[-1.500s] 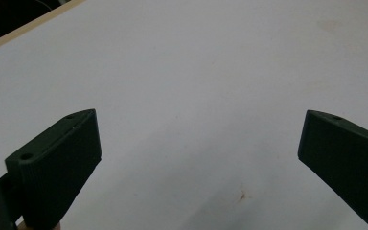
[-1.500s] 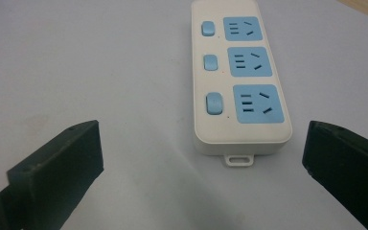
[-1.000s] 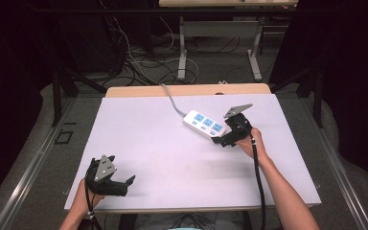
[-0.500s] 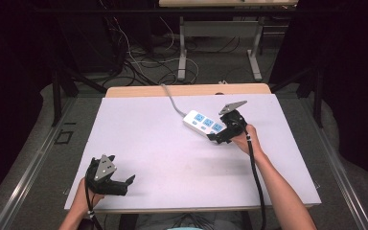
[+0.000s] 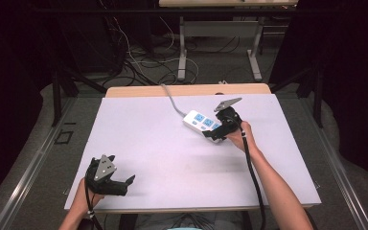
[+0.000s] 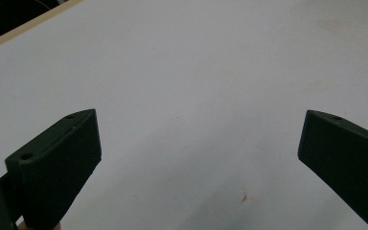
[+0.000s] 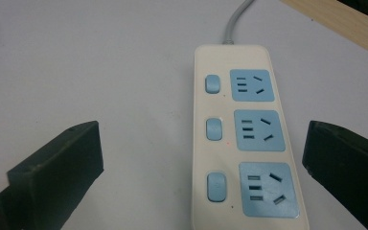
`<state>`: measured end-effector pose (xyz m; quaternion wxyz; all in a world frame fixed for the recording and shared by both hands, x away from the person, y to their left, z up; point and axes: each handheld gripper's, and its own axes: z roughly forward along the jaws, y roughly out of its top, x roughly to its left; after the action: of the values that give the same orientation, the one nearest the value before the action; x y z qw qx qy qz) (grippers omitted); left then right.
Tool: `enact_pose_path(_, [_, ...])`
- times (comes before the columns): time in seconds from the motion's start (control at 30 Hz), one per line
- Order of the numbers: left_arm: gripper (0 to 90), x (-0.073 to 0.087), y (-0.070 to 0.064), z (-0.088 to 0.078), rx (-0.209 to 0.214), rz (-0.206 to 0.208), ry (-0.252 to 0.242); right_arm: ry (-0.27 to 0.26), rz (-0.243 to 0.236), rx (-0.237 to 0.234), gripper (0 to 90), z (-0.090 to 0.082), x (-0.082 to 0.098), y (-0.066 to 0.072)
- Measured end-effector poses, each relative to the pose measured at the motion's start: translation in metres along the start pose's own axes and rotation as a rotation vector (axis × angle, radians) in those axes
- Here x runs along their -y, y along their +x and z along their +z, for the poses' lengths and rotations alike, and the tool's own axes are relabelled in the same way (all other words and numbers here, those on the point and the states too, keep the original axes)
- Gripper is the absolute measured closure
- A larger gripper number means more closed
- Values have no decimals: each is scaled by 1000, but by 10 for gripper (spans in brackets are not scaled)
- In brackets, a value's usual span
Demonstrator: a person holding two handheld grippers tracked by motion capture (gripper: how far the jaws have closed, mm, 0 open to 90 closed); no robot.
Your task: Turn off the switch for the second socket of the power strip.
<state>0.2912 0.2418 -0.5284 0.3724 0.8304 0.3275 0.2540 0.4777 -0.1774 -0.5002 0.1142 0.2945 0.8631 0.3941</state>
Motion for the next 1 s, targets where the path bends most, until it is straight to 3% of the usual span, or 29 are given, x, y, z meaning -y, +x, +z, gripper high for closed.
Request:
enact_pose_path(0.1, [9,0,0,0,-1,-2,-5,-49,10,0,0,7,-1,0])
enact_pose_path(0.13, [9,0,0,0,0,-1,-1,-20,0,4,0,6,-2,0])
enact_pose_path(0.73, [9,-1,2,1,1,11,2,-23,8,5,0,17,-7,-5])
enact_pose_path(0.8, [10,0,1,1,9,-2,-1,-21,8,4,5,18,-7,-5])
enact_pose_path(0.9, [10,-1,2,1,3,7,1,-32,14,8,29,18,-7,-4])
enact_pose_path(1.0, [10,-1,2,1,-1,11,-1,-33,19,21,134,18,-7,-4])
